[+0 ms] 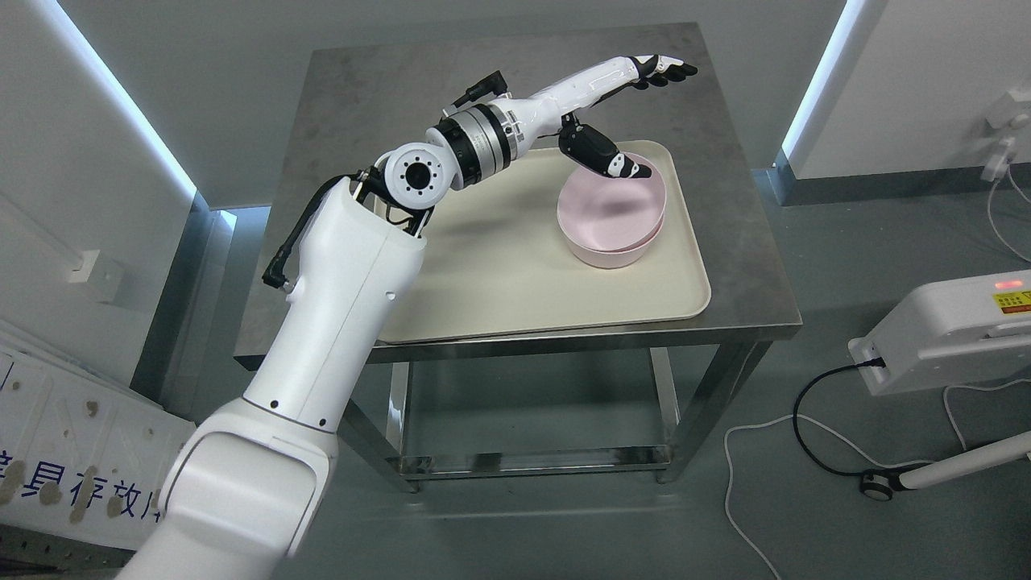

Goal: Stack pink IKEA bowls on left shelf middle
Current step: 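Release the bowl and move the left hand to the stacked bowls' rim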

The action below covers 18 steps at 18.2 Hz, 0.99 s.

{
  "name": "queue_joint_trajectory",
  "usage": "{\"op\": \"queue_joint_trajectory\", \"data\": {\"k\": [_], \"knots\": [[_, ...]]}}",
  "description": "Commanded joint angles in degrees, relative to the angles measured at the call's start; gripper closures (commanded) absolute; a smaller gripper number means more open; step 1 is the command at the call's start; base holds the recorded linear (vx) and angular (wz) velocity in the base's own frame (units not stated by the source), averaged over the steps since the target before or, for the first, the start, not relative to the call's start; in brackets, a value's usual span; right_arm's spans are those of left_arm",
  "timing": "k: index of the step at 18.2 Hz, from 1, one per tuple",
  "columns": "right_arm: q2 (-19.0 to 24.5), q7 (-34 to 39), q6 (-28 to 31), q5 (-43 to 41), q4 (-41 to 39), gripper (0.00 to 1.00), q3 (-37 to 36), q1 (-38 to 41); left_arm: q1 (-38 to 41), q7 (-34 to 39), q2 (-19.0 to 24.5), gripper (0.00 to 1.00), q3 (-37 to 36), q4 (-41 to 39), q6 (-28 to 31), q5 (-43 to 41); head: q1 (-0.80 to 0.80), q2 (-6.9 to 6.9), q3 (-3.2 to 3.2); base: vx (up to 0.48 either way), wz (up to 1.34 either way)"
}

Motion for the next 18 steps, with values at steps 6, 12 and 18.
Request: {"op": "queue_joint_trajectory", "data": {"k": [6,12,18], "knots": [[-1.0,0.0,0.0,-0.1,-1.0,0.0,-0.3,0.0,20.6,-0.4,0.9,0.18,5.3,-22.5,-8.7,0.0,0.0,0.0,0.0,0.0,0.0],[-1.0,0.0,0.0,-0.1,-1.0,0.0,-0.3,0.0,19.4,-3.2,0.9,0.24,5.0,-21.8,-3.4,-16.1,0.0,0.0,0.0,0.0,0.0],[-1.0,0.0,0.0,-0.1,-1.0,0.0,-0.3,0.0,17.2,-3.3,0.9,0.27,5.3,-19.7,-2.5,-25.9,0.0,0.0,0.0,0.0,0.0]]}}
